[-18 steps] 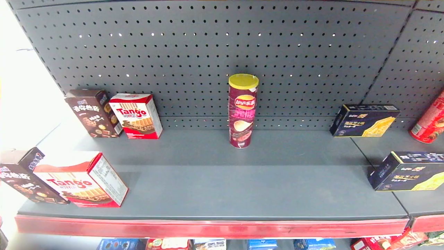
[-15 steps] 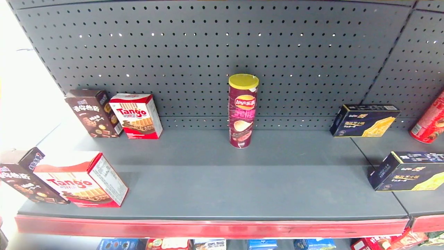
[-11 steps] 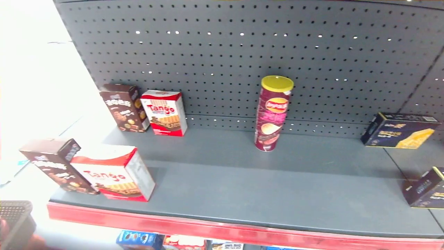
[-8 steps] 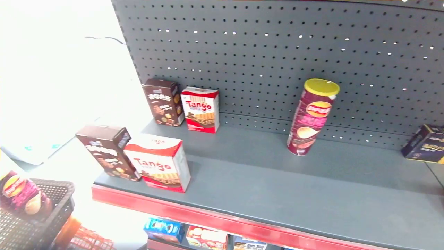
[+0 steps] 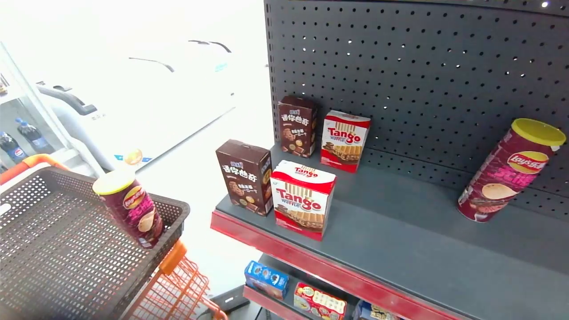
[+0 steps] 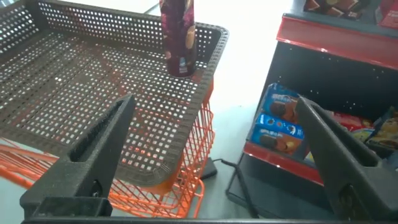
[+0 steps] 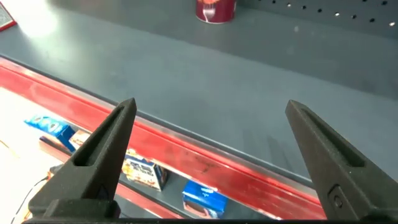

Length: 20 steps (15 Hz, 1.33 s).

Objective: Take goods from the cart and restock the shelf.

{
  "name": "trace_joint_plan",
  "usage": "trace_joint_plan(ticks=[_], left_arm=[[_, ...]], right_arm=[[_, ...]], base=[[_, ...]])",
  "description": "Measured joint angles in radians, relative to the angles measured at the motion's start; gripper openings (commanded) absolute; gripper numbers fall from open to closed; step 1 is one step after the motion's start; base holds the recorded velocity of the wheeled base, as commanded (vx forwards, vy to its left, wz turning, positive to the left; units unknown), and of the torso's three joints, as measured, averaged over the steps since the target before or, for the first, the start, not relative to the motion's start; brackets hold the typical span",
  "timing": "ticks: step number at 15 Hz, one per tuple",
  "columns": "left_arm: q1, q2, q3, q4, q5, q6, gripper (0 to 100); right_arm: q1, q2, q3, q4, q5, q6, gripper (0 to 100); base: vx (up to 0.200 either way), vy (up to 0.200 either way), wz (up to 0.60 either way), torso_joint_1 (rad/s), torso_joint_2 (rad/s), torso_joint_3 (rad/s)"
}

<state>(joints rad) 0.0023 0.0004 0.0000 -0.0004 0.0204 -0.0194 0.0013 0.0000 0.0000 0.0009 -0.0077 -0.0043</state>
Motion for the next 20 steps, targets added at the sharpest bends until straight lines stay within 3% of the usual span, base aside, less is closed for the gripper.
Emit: trace_joint_plan(ticks=[10,13,15,17,18,20], left_arm=[[-0.002,0.0,0.0,0.0,0.002,0.005,100],[0.0,0.043,-0.082,0.017,0.032,0.006,100],[-0.021,0.165,-0.161,0.041,0.101,0.006,100],[-0.091,0.326,-0.223,0.051,0.205,-0.014,100],[-0.103,0.405,-0.246,0.049,0.219,-0.035,100],[-0.074,0.556,-0.277,-0.001,0.173,-0.074,100]], right_arm=[[-0.001,0.0,0.0,-0.001,0.0,0.0,100],[-0.001,0.0,0.0,-0.001,0.0,0.0,100],[-0.001,0.0,0.0,-0.001,0.0,0.0,100],[-0.001,0.0,0.0,-0.001,0.001,0.0,100],[-0.001,0.0,0.0,-0.001,0.001,0.0,100],[-0.001,0.0,0.0,-0.001,0.0,0.0,100]], base=[[0.0,0.0,0.0,0.0,0.0,0.0],[0.0,0.0,0.0,0.0,0.0,0.0],[0.0,0.0,0.0,0.0,0.0,0.0],[0.0,0.0,0.0,0.0,0.0,0.0],[0.0,0.0,0.0,0.0,0.0,0.0],[0.0,0.0,0.0,0.0,0.0,0.0]])
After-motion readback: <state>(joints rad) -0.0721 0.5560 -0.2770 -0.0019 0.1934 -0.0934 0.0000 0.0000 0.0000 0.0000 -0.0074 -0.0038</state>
